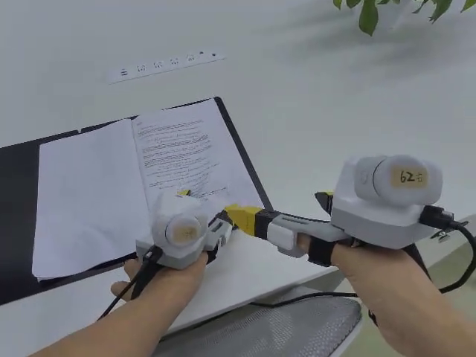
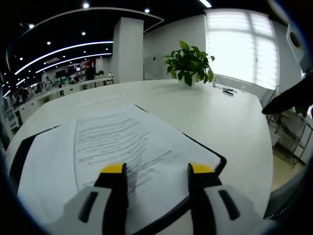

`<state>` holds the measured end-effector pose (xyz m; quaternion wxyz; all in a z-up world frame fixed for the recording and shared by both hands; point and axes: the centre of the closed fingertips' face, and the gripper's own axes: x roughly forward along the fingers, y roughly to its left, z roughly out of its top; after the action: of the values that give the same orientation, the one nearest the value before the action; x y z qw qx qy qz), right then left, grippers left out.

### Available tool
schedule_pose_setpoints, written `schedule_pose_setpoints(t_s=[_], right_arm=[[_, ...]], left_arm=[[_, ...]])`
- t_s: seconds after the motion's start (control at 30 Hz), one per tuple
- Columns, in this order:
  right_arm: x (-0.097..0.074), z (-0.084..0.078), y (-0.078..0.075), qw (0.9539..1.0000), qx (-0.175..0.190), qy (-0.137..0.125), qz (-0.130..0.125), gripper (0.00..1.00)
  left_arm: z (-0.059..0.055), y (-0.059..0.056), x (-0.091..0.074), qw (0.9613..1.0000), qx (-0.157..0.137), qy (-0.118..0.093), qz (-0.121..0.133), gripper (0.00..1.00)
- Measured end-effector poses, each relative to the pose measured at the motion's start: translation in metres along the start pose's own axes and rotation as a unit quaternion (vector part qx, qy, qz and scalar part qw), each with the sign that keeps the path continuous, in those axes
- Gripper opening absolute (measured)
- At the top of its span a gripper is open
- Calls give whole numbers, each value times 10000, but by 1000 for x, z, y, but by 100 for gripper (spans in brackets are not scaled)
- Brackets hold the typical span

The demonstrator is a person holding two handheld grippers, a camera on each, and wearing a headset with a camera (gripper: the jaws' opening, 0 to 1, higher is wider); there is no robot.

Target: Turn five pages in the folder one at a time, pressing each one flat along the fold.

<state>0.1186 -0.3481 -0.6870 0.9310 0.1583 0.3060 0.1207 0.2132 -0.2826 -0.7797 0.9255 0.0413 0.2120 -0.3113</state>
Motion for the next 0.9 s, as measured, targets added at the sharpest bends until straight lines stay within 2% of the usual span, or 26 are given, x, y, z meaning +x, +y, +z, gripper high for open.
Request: schedule_pose_setpoints(t_s=[0.1,0.23,0.4,0.57,0.63,0.7,0.8,0.87,0.9], right_arm=[[1,-2,0,10000,13,14,5,91],[2,-4,1,10000,2,32,-4,91],[2,-6,1,10000,1,52,-19,91],[3,-7,3,10000,12,75,-4,89],[5,-9,5,9999,20,99,40,88],[7,-11,9,9998,18,155,145,86],[11,-11,12,9995,81,191,251,82],[16,-10,22,9979,219,203,581,75],[19,-11,27,9954,515,264,766,71]], left_arm=[[1,3,-2,10000,33,-29,15,43],[1,3,-2,10000,41,-44,36,42],[1,7,-2,9999,-46,-87,113,36],[2,13,-3,9996,-144,-95,223,27],[2,21,-4,9990,-276,-64,349,19],[3,25,-4,9985,-392,-36,373,14],[2,24,-4,9985,-436,-11,338,12],[1,23,-5,9982,-493,-25,333,12],[1,22,-6,9982,-495,-30,333,12]])
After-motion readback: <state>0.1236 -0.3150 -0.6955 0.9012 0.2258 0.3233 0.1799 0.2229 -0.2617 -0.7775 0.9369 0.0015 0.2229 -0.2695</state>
